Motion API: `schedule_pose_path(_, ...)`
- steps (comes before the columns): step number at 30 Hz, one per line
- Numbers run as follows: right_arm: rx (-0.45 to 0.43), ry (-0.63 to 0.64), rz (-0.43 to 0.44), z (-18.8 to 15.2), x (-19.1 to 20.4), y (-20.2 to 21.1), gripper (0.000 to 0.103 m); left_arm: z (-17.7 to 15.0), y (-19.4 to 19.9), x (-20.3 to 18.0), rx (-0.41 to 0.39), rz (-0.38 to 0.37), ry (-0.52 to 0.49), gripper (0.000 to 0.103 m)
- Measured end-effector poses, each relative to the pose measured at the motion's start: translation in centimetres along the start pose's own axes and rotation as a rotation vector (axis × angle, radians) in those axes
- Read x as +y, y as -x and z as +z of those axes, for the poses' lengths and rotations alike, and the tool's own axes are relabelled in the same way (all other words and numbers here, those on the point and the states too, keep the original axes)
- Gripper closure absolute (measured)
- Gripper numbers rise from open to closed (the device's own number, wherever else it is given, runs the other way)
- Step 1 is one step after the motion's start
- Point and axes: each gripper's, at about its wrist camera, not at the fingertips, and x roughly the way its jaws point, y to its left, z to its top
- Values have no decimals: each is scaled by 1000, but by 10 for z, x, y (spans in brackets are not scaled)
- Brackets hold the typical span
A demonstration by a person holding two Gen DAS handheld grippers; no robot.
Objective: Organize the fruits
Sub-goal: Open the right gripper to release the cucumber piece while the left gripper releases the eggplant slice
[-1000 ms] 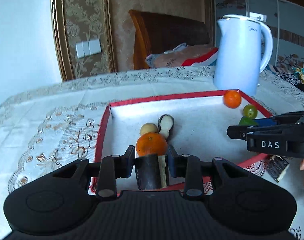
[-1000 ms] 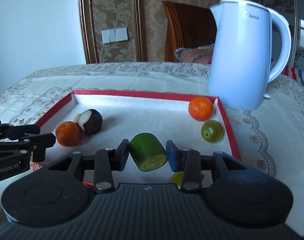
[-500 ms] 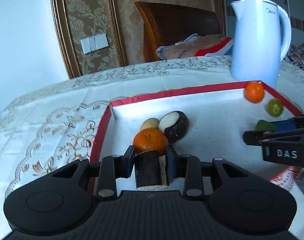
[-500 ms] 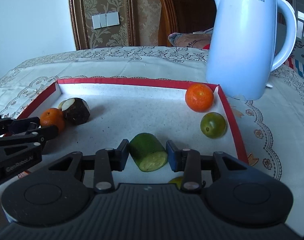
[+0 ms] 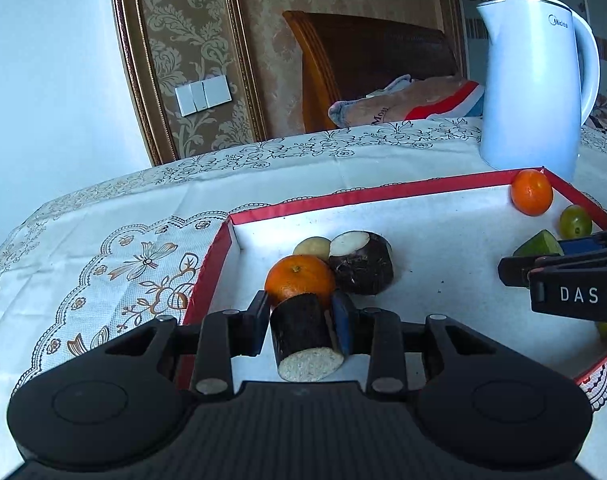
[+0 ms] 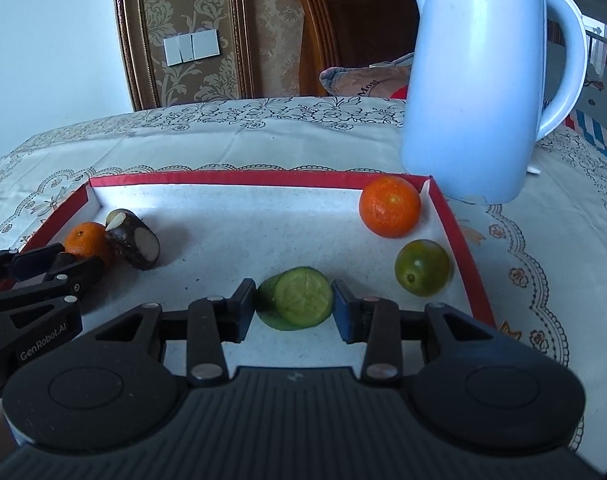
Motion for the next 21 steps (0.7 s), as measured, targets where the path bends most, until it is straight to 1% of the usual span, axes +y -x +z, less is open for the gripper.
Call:
schedule_pose_path(3,-2,-8,4,0,-1,1,66,0,-2,-1,8,2,-1,67)
schedule_pose_path(5,-2,-9,5,0,-1,2,65,-1,-6,0,34,-6,3,68)
schedule_pose_path(6,-2,-9,6,-1,-1,2,65,-2,-6,1,31,-9,12,68)
schedule_pose_path(9,-6,-11,4,-1,-1,3,58,-1,-6,3,35,-19,25,68)
schedule_pose_path(11,-8,-15,9,-1,-2,5,57,-2,-6,3,33,-17,22,68)
schedule_pose_path(12,-8,-17,11,-1,-2,5,53,-2,-6,3,32,-17,21,68)
schedule_pose_path(13,-11,-20,11,-2,-2,6,46,-3,-5,3,30,-15,21,67)
schedule_pose_path(14,-17,-19,7,-2,-2,8,43,-3,-5,3,30,-16,21,66)
schedule_pose_path(17,-24,-22,14,-4,-3,12,42,-5,-3,5,30,-21,30,63)
schedule_pose_path(19,-25,-29,20,-5,-4,14,33,-6,-2,6,29,-17,32,60)
schedule_pose_path(21,-30,-21,14,-6,-3,15,31,-7,-1,5,27,-12,29,55)
